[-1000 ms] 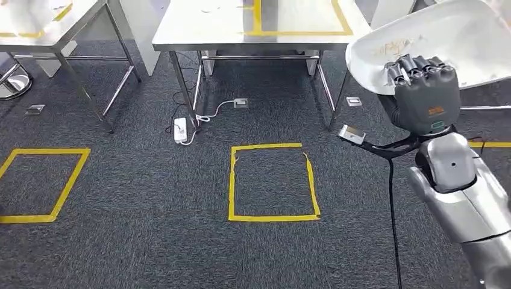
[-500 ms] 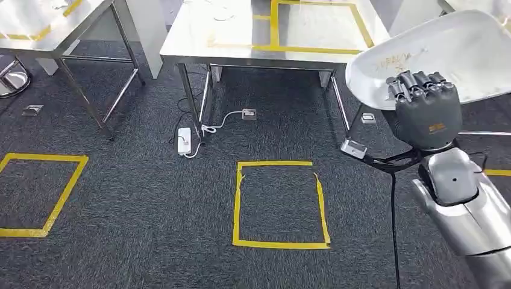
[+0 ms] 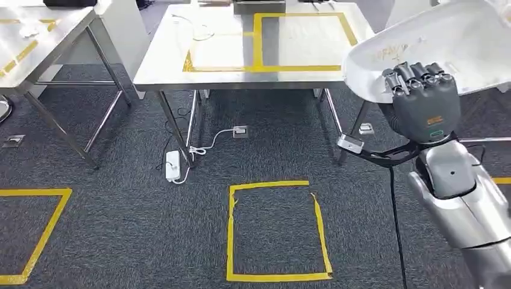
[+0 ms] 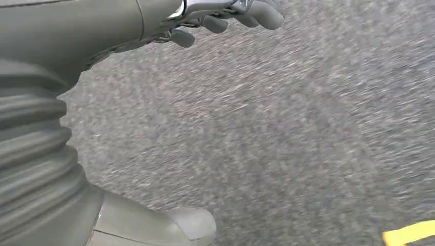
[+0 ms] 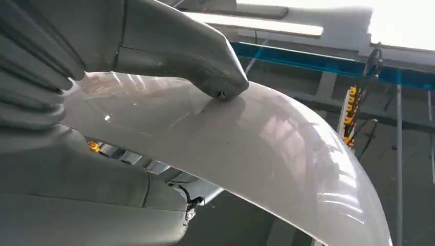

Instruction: Take the parts from the cabinet and place them on the table.

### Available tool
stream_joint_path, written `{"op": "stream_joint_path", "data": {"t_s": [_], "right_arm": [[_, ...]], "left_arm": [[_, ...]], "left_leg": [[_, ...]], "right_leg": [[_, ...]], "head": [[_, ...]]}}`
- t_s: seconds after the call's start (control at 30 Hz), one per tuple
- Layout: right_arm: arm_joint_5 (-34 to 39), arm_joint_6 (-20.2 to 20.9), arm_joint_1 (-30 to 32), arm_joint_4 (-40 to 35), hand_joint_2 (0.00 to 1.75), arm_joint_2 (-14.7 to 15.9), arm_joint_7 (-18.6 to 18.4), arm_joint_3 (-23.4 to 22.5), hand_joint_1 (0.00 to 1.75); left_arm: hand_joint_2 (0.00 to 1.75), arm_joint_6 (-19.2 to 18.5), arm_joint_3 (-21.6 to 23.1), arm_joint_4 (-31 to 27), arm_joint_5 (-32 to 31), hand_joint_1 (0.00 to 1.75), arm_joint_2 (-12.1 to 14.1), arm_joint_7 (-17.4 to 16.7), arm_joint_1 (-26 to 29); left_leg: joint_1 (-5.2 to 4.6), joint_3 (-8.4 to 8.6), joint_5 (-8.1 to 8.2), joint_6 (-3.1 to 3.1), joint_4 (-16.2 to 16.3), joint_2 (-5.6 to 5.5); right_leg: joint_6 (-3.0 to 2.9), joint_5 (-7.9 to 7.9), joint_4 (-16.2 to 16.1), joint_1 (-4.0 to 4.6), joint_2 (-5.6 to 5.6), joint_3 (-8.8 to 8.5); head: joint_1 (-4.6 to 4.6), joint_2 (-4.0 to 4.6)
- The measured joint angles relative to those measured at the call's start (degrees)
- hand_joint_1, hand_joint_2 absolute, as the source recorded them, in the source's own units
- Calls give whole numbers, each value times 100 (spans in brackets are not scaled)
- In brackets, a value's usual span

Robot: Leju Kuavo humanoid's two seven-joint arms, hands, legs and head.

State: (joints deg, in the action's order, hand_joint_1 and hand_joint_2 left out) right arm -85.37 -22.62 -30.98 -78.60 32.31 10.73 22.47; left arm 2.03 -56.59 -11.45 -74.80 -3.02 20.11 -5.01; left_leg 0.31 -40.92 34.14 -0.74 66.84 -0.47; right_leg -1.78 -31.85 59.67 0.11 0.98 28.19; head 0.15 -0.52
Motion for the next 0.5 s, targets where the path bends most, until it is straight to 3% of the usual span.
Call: {"op": "stream_joint_path", "data": {"t_s": [0.03,0.07,0.1,0.13,0.17,0.2,0.23,0.27,0.3,0.33,0.37,0.4,0.43,0.47,0.5], "right_arm": [[0,0,-4,18,175,-13,0,15,175],[0,17,-11,46,175,-49,0,42,175],[0,39,-7,48,175,-51,0,44,175],[0,24,-14,37,175,-48,-2,33,175],[9,24,-99,39,175,-44,-13,26,175],[13,39,-144,42,175,-35,-17,24,175],[13,28,-132,44,175,-33,-13,26,175],[15,33,-133,50,175,-40,-15,31,175],[20,48,-119,66,175,-46,-15,42,175],[20,55,-84,103,175,-46,-15,55,175],[22,57,-61,131,175,-55,-17,63,175],[24,57,-46,155,175,-64,-22,66,175],[24,55,-28,171,175,-68,-31,66,175],[24,55,-16,190,175,-68,-33,66,175],[26,52,-9,201,175,-68,-35,66,175]], "left_arm": [[175,0,0,2,2,0,4,-2,27],[175,0,0,7,5,0,4,-9,25],[175,0,-2,4,7,0,13,-11,32],[175,2,-4,2,7,0,15,0,25],[175,2,-4,2,9,0,13,7,-1],[175,2,-4,2,20,0,6,9,-18],[175,2,-4,-4,26,0,18,17,-22],[175,2,-4,-4,29,0,33,26,-29],[175,2,-4,-4,33,0,35,33,-32],[175,2,-6,-4,37,0,37,42,-31],[175,2,-7,-4,39,0,42,42,-20],[175,2,-9,-4,39,0,41,42,-9],[175,2,-9,-4,37,0,42,42,-7],[175,0,-9,-4,37,0,42,39,-8],[175,-4,-9,-4,37,0,44,39,-9]], "left_leg": [[-19,-38,-892,51,-414,5],[-33,-98,-1032,29,-542,4],[-32,46,-999,50,-542,-7],[-8,118,-974,81,-627,-23],[-6,186,-974,100,-658,-24],[23,329,-1081,146,-704,-20],[22,444,-1026,180,-698,-4],[22,509,-974,216,-699,-4],[22,553,-925,220,-701,-5],[22,597,-876,226,-700,-7],[22,631,-816,221,-700,-12],[22,674,-764,216,-697,-14],[22,725,-712,207,-697,-19],[22,778,-665,193,-696,-24],[22,831,-616,174,-697,-24]], "right_leg": [[16,-104,1,0,7,-97],[59,-205,1,44,42,-186],[102,-351,-102,41,59,-291],[131,-215,-20,53,54,-453],[153,-122,17,65,58,-438],[167,-107,178,63,30,-383],[203,-49,484,51,-20,-284],[246,-103,847,28,-34,-24],[275,-271,1160,4,-42,253],[305,-541,1375,-22,-46,519],[327,-769,1435,-44,-51,708],[356,-839,1352,-66,-60,841],[356,-684,1102,-77,-70,869],[341,-370,726,-80,-76,820],[325,60,283,-79,-87,740]], "head": [[-9,0],[-32,0],[-28,0],[-24,0],[5,0],[-4,0],[7,0],[50,0],[52,0],[61,0],[63,0],[66,0],[66,0],[70,0],[77,0]]}}
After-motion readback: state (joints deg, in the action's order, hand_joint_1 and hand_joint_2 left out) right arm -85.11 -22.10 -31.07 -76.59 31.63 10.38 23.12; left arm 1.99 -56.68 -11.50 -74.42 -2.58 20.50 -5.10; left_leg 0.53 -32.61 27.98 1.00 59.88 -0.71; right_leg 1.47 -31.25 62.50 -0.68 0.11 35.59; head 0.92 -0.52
